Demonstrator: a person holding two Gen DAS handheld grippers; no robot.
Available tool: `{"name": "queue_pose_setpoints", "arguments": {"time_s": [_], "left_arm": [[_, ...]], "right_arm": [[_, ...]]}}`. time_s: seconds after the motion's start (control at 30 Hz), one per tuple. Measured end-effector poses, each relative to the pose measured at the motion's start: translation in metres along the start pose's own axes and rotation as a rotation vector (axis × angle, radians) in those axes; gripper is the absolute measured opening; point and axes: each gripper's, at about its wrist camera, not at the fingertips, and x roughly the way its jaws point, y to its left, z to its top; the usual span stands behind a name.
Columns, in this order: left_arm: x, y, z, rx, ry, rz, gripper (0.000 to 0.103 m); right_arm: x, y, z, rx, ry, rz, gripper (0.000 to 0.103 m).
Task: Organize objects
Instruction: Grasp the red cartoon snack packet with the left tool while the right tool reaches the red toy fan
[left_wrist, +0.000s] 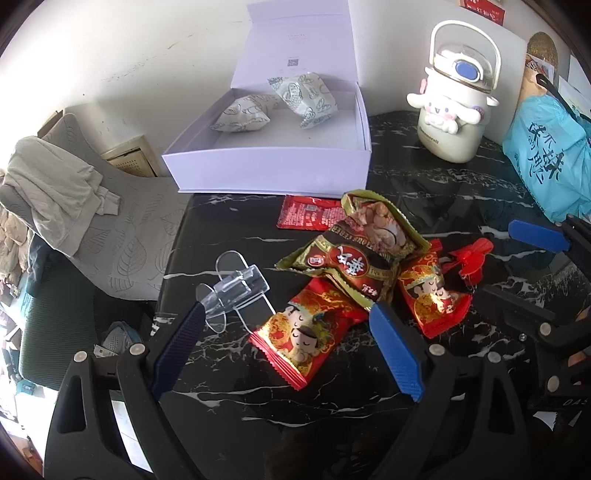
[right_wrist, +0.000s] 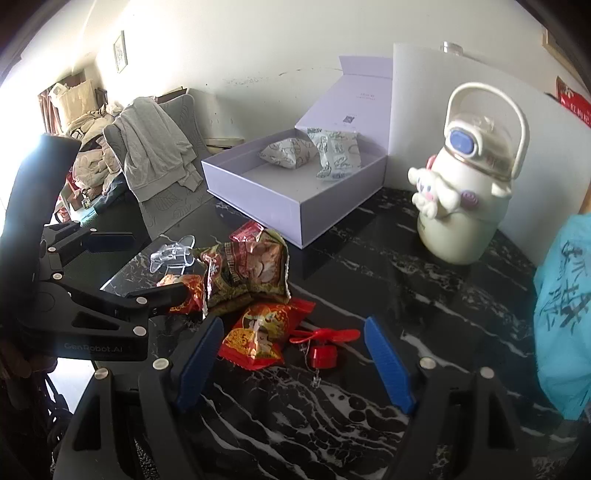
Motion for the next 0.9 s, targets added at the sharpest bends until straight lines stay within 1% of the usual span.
{"name": "queue_pose_setpoints", "arguments": {"time_s": [0.13, 0.27, 0.4, 0.53, 0.7, 0.8, 0.87, 0.9], "left_arm": [[0.01, -0.002, -0.001, 0.013, 0.021, -0.006, 0.091], [0.02, 0.0, -0.001, 0.016, 0.042, -0.01, 0.09], [0.026, -0.001, -0.002, 0.023, 0.051, -0.027, 0.09], [0.032, -0.002, -0.002, 0.029, 0.064, -0.049, 0.09], [0.042, -0.004, -0.002, 0.042, 0.089, -0.057, 0.09], [0.046, -0.004, -0.002, 0.037, 0.095, -0.074, 0.09], [0.047, -0.002, -0.002, 0.03, 0.094, -0.087, 0.09], [0.047, -0.002, -0.002, 0.028, 0.094, -0.094, 0.09]], "right_arm": [[0.009, -0.003, -0.006, 0.016, 0.022, 0.006, 0.08], [0.016, -0.008, -0.009, 0.042, 0.025, 0.013, 0.08], [0.022, -0.015, -0.009, 0.072, 0.026, 0.0, 0.08], [0.031, -0.02, -0.009, 0.098, 0.042, 0.012, 0.08], [0.04, -0.022, -0.009, 0.107, 0.057, 0.03, 0.078], [0.044, -0.024, -0.011, 0.117, 0.065, 0.039, 0.073], [0.046, -0.025, -0.011, 0.122, 0.076, 0.043, 0.065], [0.047, -0.025, -0.012, 0.123, 0.08, 0.047, 0.063]]}}
